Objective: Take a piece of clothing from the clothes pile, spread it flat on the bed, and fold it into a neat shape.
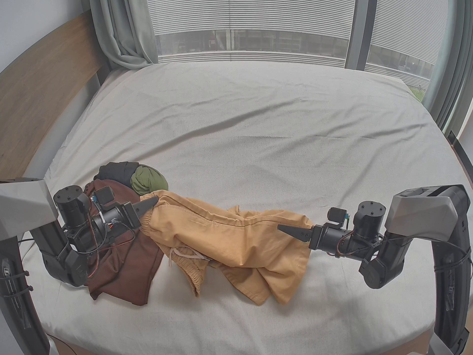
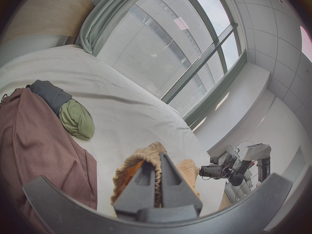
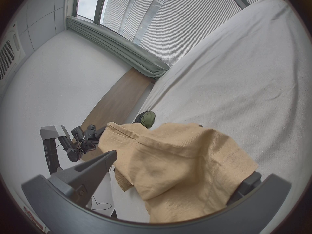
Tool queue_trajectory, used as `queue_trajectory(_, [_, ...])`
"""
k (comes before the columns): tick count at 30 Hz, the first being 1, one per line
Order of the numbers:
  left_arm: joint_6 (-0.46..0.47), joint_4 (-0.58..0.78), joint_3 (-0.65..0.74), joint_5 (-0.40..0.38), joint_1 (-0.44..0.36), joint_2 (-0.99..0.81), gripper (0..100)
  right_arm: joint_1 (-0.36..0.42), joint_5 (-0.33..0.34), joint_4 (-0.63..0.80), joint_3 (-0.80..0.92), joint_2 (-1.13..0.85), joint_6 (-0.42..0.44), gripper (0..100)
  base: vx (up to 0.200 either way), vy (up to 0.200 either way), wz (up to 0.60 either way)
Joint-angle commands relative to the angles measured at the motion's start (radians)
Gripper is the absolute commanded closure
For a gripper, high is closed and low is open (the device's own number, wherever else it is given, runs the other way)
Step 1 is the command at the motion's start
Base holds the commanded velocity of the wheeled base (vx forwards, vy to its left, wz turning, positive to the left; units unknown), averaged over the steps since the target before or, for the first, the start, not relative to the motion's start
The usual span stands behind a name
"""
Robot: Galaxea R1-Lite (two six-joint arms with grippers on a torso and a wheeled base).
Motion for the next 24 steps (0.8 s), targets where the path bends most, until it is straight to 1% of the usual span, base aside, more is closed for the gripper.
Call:
queue_trajectory(1, [-0.001,-0.001,0.000,0.000,-0.002,0.004,100,-0.001,0.000,-0.001,0.026,-0.092,0.015,0,0.000,0.000,0.00])
queue_trajectory(5, [-0.001,-0.001,-0.002,-0.001,0.000,0.005,100,0.002,0.000,-0.001,0.055,-0.121,0.035,0,0.000,0.000,0.00])
queue_trajectory(11, [-0.001,-0.001,-0.008,0.000,0.003,0.008,100,-0.001,0.002,0.000,0.095,-0.175,0.038,0,0.000,0.000,0.00])
queue_trajectory(12, [-0.001,-0.001,-0.008,0.000,0.003,0.008,100,-0.001,0.003,0.000,0.106,-0.187,0.052,0,0.000,0.000,0.00])
queue_trajectory(24, [-0.001,-0.001,-0.014,0.000,0.007,0.007,100,0.004,0.005,0.000,0.121,-0.198,0.069,0,0.000,0.000,0.00])
